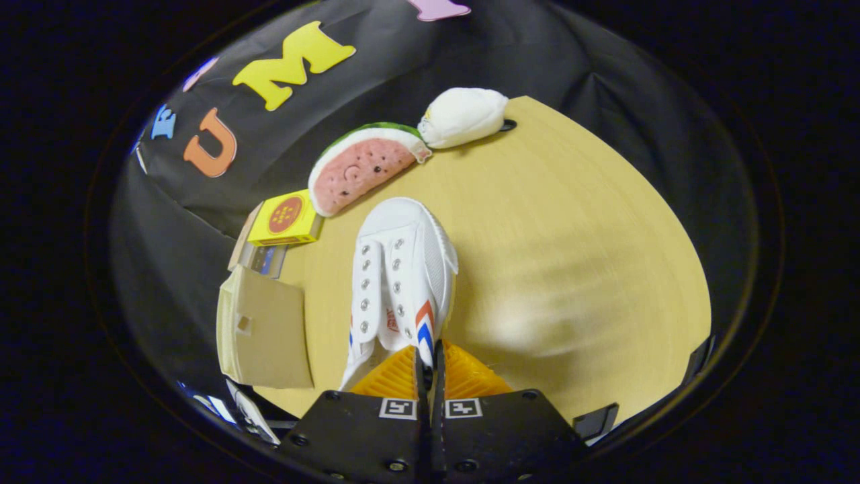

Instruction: Open the storage box then place both shoes into the box .Put the left shoe in first, then the right shoe, with the right side of both shoes facing outward in a uniform manner.

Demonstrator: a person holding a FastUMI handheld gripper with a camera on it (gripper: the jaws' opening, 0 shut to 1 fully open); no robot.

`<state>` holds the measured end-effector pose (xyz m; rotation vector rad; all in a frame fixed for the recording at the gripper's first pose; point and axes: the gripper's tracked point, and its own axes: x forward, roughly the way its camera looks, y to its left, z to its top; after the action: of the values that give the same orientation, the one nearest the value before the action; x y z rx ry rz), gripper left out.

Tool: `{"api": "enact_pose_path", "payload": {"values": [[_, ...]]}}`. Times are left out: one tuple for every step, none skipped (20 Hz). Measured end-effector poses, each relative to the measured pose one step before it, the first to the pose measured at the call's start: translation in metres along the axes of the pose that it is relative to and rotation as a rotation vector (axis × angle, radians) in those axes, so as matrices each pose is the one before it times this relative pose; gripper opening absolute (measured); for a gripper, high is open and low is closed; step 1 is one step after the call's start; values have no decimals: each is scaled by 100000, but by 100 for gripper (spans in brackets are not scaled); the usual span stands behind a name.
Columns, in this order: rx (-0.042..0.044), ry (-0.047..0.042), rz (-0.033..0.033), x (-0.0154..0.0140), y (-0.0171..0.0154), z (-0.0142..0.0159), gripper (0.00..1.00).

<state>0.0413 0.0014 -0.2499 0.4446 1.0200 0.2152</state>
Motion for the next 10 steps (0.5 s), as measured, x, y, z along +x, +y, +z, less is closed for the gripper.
{"api": "enact_pose_path", "payload": {"values": [[-361,-302,1027,-381,1565,-145,0],[-371,-312,1224,-429,1710,-207,0],[-488,-303,1038,-319,1748,-166,0],[-826,-307,896,-283,1778,-220,1],[-674,-510,918,-300,1791,-165,0],[-525,-645,997,-301,1943,-178,0],[-507,-602,972,-257,1915,-158,0],[-401,-504,1064,-103,2006,-245,1],[-584,-561,1177,-188,1989,-167,1],[-805,-550,623,-46,1890,-181,0]]}}
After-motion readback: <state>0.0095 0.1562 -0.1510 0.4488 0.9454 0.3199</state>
